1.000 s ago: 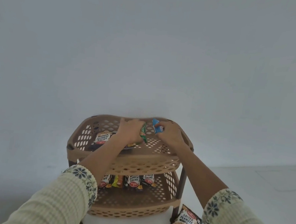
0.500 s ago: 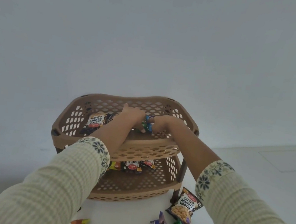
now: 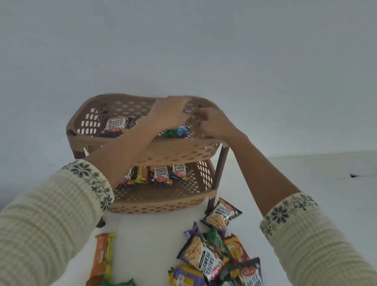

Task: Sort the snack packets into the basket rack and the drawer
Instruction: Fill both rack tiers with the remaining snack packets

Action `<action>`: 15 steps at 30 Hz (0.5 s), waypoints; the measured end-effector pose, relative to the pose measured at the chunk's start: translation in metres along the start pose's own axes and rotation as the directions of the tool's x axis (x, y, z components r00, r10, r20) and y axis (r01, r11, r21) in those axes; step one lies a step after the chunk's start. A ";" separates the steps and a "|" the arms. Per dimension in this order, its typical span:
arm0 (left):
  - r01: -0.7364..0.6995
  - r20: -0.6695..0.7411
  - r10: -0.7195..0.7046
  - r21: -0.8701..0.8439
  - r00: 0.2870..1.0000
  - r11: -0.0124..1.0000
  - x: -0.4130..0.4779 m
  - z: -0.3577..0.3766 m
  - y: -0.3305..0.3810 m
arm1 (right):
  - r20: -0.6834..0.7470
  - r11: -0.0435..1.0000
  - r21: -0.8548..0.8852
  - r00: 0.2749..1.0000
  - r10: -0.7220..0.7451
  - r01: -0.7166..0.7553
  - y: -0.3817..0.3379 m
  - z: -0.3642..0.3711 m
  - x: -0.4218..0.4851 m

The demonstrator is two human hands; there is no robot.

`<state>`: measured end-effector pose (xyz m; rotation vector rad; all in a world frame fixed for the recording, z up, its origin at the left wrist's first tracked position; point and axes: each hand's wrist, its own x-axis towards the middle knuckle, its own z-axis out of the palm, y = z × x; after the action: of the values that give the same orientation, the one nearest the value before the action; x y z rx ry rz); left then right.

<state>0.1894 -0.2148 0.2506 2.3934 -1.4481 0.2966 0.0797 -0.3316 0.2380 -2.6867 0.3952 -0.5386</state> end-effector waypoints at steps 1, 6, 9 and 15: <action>-0.045 -0.081 0.042 -0.035 0.996 0.998 -0.010 -0.003 0.012 | -0.073 0.998 0.051 0.997 -0.024 0.028 0.001 -0.002 -0.009; -0.348 -0.411 0.294 -0.061 0.863 0.935 -0.062 0.017 0.067 | -0.329 0.950 0.312 0.938 0.106 0.003 0.016 -0.002 -0.064; -0.465 -0.498 0.407 0.008 0.766 0.885 -0.095 0.052 0.088 | -0.446 0.934 0.353 0.886 0.127 0.043 0.031 0.007 -0.103; -0.305 -0.180 0.283 -0.110 0.942 0.946 -0.166 0.138 0.112 | -0.216 0.924 0.199 0.905 0.367 -0.327 0.075 0.046 -0.178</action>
<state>0.0143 -0.1798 0.0858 1.9929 -1.6900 0.4367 -0.0738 -0.3246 0.1118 -2.3248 0.8474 -0.7641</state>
